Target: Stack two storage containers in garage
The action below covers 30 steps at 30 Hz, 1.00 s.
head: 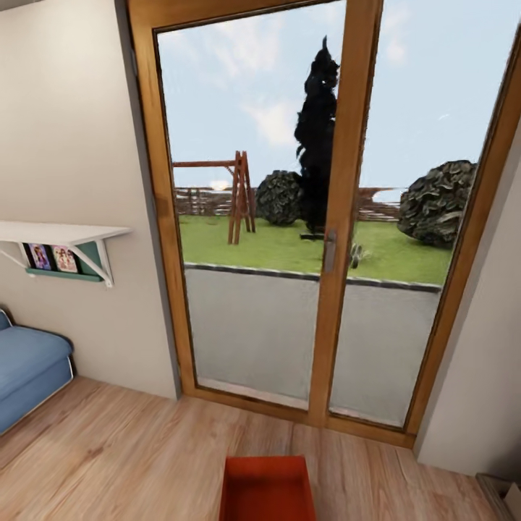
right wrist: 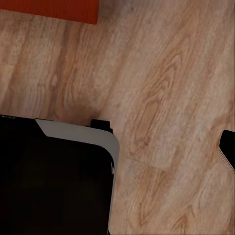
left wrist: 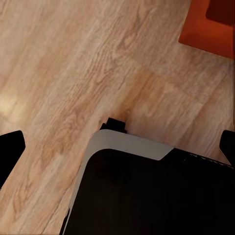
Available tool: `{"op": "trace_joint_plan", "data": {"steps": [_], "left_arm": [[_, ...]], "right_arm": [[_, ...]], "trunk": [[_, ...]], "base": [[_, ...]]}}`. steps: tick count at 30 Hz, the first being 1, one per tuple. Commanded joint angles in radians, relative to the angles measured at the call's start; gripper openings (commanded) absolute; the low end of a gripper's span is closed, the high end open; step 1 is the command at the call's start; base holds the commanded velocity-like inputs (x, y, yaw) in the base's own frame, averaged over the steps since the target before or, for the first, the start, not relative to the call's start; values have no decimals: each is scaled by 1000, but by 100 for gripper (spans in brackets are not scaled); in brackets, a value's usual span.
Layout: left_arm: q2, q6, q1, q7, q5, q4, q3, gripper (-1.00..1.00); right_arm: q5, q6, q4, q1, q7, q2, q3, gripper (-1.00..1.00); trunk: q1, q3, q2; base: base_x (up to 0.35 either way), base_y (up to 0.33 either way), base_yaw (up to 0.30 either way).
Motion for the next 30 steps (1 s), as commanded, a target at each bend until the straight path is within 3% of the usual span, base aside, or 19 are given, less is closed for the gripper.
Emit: {"op": "trace_joint_plan", "data": {"steps": [1,6,15,30], "left_arm": [[-1,-3,-1,3,7,0,-7,100],[0,-10,-1,3,7,0,-7,100],[-1,-11,-1,5,8,-2,-4,100],[-1,-12,-1,8,9,-2,-3,100]], "right_arm": [[-11,-5,2,-1,-1,0,9,100],[-11,-5,2,-1,-5,3,6,100],[-11,-5,2,-1,-5,5,6,100],[-11,-5,2,-1,-5,7,6,100]], "trunk": [[1,-2,-1],[1,-2,-1],[1,-2,-1],[1,-2,-1]], "base": [[321,0,0],[242,0,0],[36,-3,0],[1,-171,0]]}}
